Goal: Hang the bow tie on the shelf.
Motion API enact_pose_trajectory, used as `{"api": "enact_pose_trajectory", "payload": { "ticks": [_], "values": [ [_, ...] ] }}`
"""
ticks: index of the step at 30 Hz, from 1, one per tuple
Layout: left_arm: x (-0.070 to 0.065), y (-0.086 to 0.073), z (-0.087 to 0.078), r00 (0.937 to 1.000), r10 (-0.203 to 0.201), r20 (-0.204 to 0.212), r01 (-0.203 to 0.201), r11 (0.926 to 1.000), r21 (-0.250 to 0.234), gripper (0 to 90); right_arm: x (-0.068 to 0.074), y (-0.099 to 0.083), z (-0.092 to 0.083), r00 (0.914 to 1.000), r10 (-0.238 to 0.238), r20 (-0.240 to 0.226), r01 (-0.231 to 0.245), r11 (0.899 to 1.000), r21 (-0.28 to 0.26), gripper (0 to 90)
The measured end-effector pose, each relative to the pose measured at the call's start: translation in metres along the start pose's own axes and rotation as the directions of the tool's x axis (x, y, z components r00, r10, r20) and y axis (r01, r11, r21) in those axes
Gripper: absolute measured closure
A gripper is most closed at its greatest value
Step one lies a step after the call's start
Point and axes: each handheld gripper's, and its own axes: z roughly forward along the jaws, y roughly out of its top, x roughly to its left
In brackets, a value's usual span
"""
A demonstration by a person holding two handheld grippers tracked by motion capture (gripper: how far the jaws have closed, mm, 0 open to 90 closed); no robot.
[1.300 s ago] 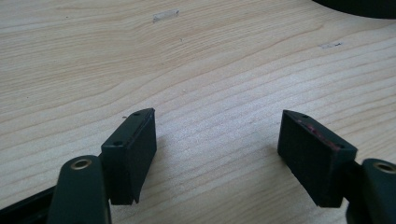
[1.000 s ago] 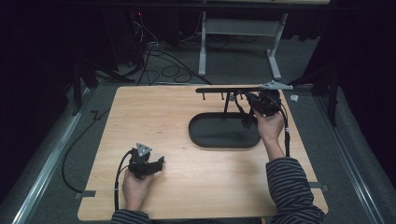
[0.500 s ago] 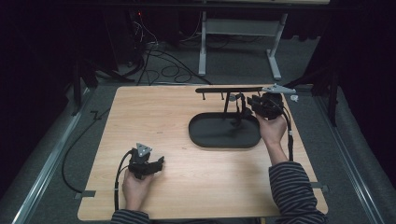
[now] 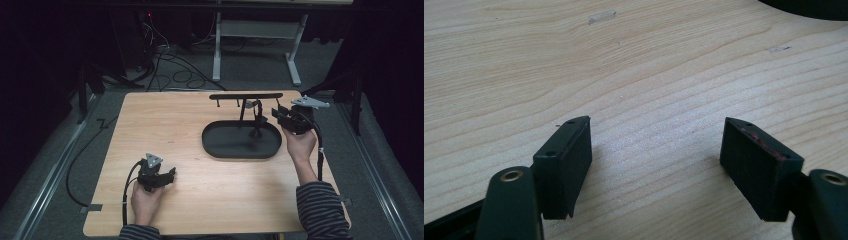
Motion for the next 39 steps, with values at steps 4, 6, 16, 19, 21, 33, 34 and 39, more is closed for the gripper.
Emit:
{"api": "enact_pose_trajectory", "payload": {
  "ticks": [4, 6, 16, 19, 21, 33, 34, 39],
  "values": [
    [0.000, 0.000, 0.000, 1.0000, -0.003, -0.001, 0.003, 1.0000, -0.001, 29.5, -0.008, -0.007, -0.007, 0.9996, 0.027, -0.001, -0.027, 1.000, 0.008, 66.7],
    [0.000, 0.000, 0.000, 1.0000, -0.003, -0.001, 0.003, 1.0000, -0.001, 29.5, -0.011, -0.010, -0.011, 0.9996, 0.027, 0.006, -0.027, 1.000, 0.002, 66.4],
    [0.000, 0.000, 0.000, 1.0000, -0.002, -0.002, 0.002, 1.0000, -0.001, 29.0, -0.019, -0.025, -0.026, 0.9990, 0.039, 0.021, -0.039, 0.999, -0.006, 64.6],
    [0.000, 0.000, 0.000, 1.0000, -0.003, -0.001, 0.003, 1.0000, -0.001, 28.9, -0.020, -0.028, -0.032, 0.9987, 0.045, 0.021, -0.045, 0.999, -0.016, 64.1],
    [0.000, 0.000, 0.000, 1.0000, -0.003, -0.001, 0.003, 1.0000, -0.001, 28.9, -0.021, -0.029, -0.035, 0.9987, 0.047, 0.020, -0.046, 0.999, -0.018, 63.1],
    [0.000, 0.000, 0.000, 1.0000, -0.004, 0.002, 0.004, 1.0000, -0.001, 28.7, -0.018, -0.036, -0.061, 0.9991, 0.042, -0.001, -0.042, 0.998, -0.052, 61.1],
    [0.000, 0.000, 0.000, 1.0000, -0.004, 0.002, 0.004, 1.0000, 0.000, 28.7, -0.018, -0.036, -0.063, 0.9991, 0.043, -0.006, -0.043, 0.998, -0.052, 61.5],
    [0.000, 0.000, 0.000, 1.0000, -0.002, 0.003, 0.002, 1.0000, 0.000, 28.7, -0.016, -0.037, -0.069, 0.9990, 0.037, -0.025, -0.038, 0.998, -0.047, 62.2]
  ]
}}
